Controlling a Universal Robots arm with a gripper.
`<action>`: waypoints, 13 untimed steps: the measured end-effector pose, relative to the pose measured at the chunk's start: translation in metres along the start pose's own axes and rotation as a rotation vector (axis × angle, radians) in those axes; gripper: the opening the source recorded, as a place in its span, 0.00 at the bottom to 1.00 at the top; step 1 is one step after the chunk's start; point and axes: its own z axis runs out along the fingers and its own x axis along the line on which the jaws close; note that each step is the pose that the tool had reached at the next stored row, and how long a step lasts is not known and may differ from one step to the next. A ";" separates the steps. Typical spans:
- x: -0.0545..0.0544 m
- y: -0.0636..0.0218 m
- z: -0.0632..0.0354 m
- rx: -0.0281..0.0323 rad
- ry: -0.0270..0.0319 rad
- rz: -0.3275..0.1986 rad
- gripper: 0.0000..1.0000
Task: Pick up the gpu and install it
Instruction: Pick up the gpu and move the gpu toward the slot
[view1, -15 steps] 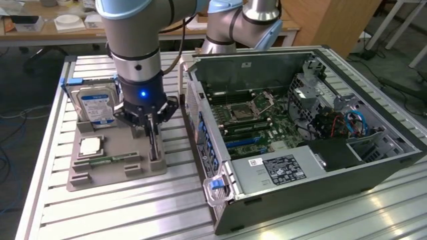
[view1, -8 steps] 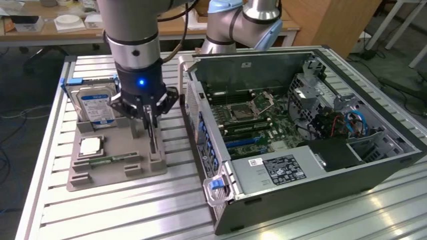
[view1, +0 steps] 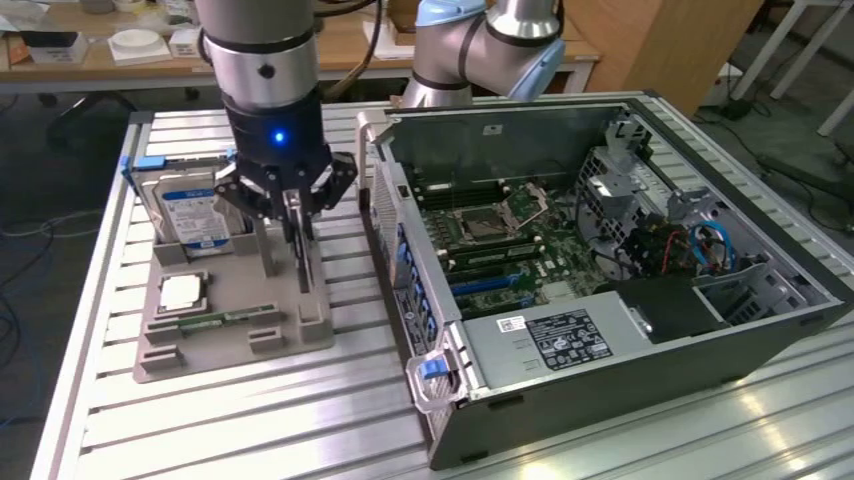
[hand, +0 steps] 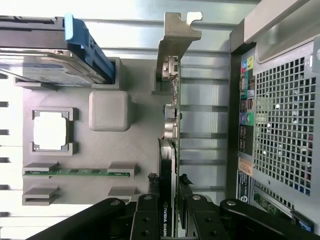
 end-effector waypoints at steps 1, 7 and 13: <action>0.000 0.0001 -0.0026 0.0000 0.0000 0.000 0.25; 0.000 0.0006 -0.0160 0.0001 0.0000 0.000 0.25; -0.001 0.0012 -0.0338 0.0000 -0.0001 0.000 0.25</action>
